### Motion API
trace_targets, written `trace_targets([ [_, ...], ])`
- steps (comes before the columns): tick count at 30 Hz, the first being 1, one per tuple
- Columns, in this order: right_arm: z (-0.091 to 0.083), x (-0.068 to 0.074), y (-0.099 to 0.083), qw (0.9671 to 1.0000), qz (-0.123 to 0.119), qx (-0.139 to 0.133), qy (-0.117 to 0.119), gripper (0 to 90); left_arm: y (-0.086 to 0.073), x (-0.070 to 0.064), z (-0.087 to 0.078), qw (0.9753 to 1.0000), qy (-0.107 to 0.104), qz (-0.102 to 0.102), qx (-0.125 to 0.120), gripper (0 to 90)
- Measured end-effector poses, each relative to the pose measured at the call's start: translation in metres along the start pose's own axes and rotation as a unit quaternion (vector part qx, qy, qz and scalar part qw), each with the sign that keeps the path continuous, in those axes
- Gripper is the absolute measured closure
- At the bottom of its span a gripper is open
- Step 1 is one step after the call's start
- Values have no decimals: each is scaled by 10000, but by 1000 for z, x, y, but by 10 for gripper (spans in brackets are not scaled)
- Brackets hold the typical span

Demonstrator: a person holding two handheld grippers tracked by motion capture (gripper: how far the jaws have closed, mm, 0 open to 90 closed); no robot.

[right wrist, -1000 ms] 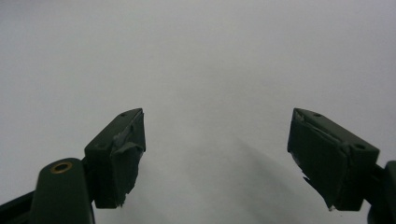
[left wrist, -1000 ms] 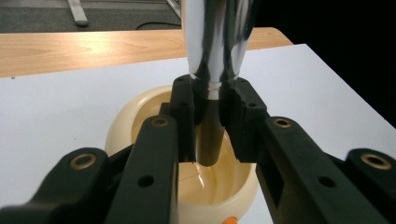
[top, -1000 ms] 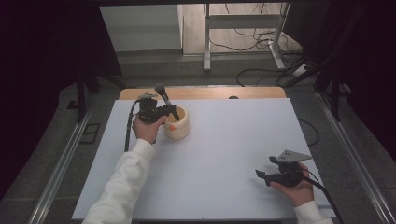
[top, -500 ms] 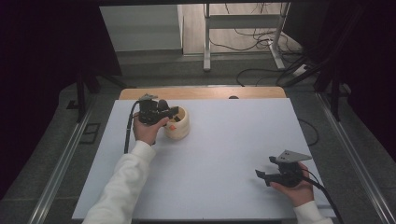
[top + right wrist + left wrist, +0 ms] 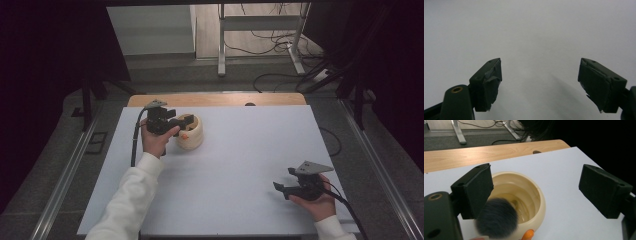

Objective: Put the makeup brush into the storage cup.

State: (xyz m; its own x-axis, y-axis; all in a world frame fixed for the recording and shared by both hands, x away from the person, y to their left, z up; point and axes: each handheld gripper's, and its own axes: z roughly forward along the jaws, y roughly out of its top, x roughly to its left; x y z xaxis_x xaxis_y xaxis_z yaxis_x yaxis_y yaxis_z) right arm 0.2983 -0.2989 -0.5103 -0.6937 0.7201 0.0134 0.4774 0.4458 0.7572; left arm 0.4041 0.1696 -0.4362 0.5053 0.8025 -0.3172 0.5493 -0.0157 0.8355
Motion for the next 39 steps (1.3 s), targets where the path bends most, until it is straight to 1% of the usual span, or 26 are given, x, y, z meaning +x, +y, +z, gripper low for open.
trace_targets([
  [1,0,0,0,10000,-5,1,2,202,0,-3,0,9999,34,79,57,117],
  [3,0,0,0,10000,-8,-19,13,202,0,-6,-1,9997,138,199,88,97],
  [5,0,1,0,10000,-10,-24,9,202,0,-7,-2,9994,193,277,98,83],
  [7,0,1,0,10000,-10,-24,8,202,0,-8,-4,9993,238,290,90,68],
  [10,0,1,0,10000,-8,-30,9,202,0,-7,-6,9994,209,274,74,64],
  [15,0,1,0,10000,-19,-43,12,202,-1,-8,-11,9992,240,310,97,58],
  [16,-1,1,0,10000,-22,-37,12,202,-2,-8,-13,9991,221,354,93,60],
  [18,-1,1,0,10000,-19,-41,11,202,-3,-9,-14,9992,185,336,85,61],
  [19,-1,1,0,10000,-21,-43,12,202,-6,-10,-17,9991,149,383,122,62],
  [22,-1,1,0,10000,-16,-45,10,202,-11,-12,-20,9989,139,411,175,65],
  [23,-1,1,0,10000,-21,-46,10,202,-13,-12,-22,9988,161,420,202,64],
  [25,-1,1,0,10000,-24,-45,7,202,-16,-13,-25,9983,275,494,166,65],
  [26,-1,1,0,10000,-27,-46,9,202,-16,-13,-25,9983,275,494,166,67],
  [27,-1,1,0,10000,-28,-49,13,201,-20,-13,-28,9979,296,546,196,67],
  [31,-1,1,0,9999,-46,-80,39,200,-26,-12,-32,9976,303,580,236,63],
  [32,-1,1,0,9999,-51,-81,39,200,-30,-12,-36,9973,343,612,208,64],
  [33,-1,1,0,9999,-51,-81,39,200,-30,-12,-36,9973,343,612,208,64],
  [34,-1,1,0,10000,-55,-71,40,200,-35,-12,-39,9969,403,657,161,65],
  [36,-1,1,0,10000,-55,-68,46,200,-38,-12,-43,9971,354,643,190,66],
  [39,-1,2,0,9999,-60,-65,49,199,-45,-11,-48,9972,351,634,205,67],
])
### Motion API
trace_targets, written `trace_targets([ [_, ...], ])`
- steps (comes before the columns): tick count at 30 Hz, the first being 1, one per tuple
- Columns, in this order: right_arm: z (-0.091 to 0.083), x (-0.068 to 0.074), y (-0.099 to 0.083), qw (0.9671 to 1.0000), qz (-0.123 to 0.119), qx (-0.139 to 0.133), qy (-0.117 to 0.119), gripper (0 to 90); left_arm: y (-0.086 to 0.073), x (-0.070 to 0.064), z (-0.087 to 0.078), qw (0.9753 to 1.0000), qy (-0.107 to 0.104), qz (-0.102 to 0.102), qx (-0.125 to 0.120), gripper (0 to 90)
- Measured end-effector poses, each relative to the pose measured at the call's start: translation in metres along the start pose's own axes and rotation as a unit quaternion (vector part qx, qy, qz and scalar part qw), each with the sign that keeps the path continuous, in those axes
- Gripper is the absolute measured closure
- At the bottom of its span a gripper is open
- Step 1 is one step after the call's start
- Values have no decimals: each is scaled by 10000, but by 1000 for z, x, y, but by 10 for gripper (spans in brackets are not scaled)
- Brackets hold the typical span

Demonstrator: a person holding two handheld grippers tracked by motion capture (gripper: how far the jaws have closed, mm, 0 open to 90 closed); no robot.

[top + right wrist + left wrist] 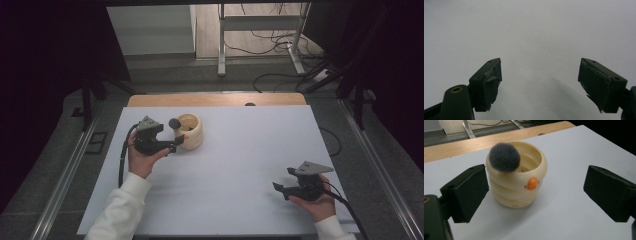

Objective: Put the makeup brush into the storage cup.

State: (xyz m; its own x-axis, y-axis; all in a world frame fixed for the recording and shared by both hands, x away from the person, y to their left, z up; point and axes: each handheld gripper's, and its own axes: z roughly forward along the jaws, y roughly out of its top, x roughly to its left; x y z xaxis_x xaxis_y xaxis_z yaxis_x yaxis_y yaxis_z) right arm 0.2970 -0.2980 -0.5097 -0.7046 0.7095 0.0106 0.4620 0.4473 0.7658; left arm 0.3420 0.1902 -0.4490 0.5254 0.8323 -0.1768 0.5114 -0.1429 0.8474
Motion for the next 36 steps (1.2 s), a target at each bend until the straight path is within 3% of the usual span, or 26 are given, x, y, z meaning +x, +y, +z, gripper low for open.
trace_targets([
  [16,1,1,0,10000,4,14,-16,200,-43,8,-28,9999,-25,21,147,76],
  [20,1,1,0,10000,6,20,-22,200,-53,10,-32,9996,-127,-29,236,79],
  [26,1,1,-1,10000,10,34,-36,200,-69,8,-36,9991,-108,123,398,87],
  [31,2,1,-1,10000,7,43,-32,199,-84,9,-37,9988,-108,21,477,89],
  [36,1,1,-1,10000,-22,46,-26,199,-94,7,-44,9985,-75,65,545,92],
])
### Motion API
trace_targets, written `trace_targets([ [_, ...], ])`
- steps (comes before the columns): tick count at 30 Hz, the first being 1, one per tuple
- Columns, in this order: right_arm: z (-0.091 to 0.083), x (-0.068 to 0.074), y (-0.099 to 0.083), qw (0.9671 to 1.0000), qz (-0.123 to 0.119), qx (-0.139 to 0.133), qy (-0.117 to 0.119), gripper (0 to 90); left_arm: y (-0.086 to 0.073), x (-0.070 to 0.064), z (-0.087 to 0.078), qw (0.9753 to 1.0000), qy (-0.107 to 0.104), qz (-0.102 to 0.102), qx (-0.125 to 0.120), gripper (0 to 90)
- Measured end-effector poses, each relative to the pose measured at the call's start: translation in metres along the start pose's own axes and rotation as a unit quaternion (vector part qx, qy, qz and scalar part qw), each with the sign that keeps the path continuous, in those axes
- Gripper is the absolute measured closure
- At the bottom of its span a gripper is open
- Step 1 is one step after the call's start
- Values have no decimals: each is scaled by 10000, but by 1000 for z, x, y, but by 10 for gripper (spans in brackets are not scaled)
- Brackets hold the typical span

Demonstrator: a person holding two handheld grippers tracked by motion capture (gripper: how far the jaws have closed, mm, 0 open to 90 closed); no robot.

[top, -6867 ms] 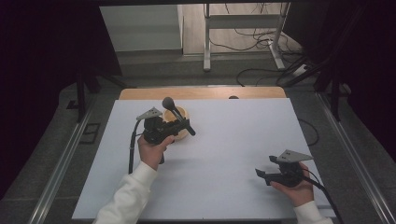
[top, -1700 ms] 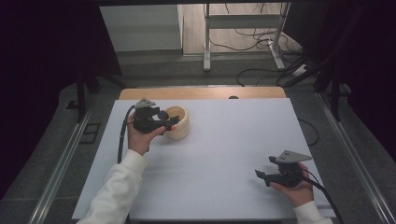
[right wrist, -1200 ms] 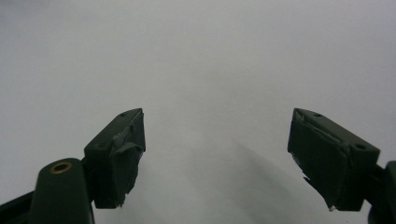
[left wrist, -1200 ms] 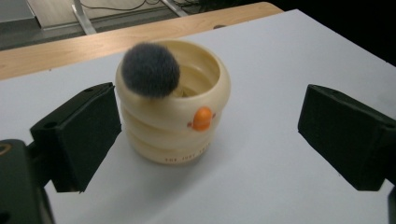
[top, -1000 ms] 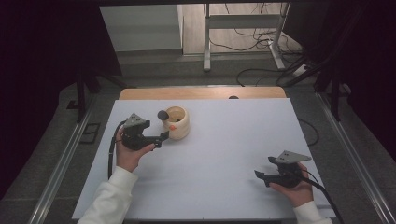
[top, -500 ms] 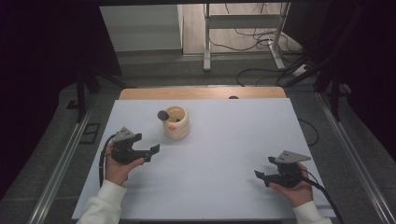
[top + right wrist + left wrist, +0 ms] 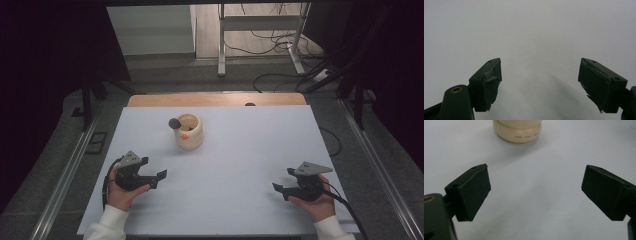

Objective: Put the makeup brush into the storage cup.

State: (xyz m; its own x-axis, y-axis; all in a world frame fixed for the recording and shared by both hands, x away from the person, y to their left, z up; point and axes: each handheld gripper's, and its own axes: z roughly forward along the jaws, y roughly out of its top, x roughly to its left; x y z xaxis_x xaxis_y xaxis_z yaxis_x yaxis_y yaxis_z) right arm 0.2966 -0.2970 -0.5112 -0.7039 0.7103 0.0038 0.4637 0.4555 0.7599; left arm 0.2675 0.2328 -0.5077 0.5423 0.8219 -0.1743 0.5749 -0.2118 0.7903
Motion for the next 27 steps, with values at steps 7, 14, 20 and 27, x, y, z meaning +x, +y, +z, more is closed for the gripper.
trace_targets([
  [7,1,0,0,10000,-11,7,17,198,-15,-1,-7,9999,37,-90,100,96],
  [14,3,0,-1,10000,-26,40,16,197,-22,-1,-9,9999,20,-92,139,97],
  [20,3,-1,-1,10000,-28,62,4,197,-22,-2,-6,9998,18,-25,207,97],
  [27,3,-1,0,10000,-27,48,14,197,-22,-3,-6,9998,32,0,221,97],
])
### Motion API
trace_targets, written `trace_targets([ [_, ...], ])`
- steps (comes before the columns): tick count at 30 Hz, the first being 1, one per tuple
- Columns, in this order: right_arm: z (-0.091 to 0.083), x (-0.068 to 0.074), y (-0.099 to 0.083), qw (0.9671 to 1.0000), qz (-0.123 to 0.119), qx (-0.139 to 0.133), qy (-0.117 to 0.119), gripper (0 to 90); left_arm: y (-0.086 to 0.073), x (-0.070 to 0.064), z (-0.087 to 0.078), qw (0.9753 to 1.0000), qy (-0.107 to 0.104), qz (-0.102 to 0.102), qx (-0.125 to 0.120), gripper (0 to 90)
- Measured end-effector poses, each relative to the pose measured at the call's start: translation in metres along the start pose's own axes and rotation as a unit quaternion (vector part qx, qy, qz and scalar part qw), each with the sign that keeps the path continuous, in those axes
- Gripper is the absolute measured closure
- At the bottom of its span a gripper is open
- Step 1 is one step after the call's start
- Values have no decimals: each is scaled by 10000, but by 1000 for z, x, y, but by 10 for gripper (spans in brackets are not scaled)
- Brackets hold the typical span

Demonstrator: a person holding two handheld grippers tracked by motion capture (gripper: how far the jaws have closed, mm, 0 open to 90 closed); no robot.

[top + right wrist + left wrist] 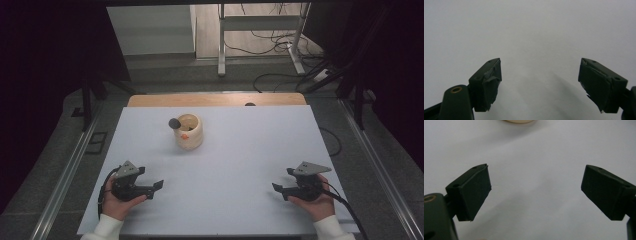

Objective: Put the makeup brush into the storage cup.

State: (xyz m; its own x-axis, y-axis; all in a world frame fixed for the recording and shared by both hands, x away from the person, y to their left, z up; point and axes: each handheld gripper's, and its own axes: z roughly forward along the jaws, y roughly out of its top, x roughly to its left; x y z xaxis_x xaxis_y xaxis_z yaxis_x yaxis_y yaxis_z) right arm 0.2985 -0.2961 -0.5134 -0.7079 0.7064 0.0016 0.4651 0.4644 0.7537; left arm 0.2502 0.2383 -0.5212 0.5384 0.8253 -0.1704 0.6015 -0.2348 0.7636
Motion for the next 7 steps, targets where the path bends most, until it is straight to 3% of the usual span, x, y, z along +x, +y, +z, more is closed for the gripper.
trace_targets([
  [7,0,0,0,10000,11,-16,-3,197,0,-1,1,10000,19,10,31,97],
])
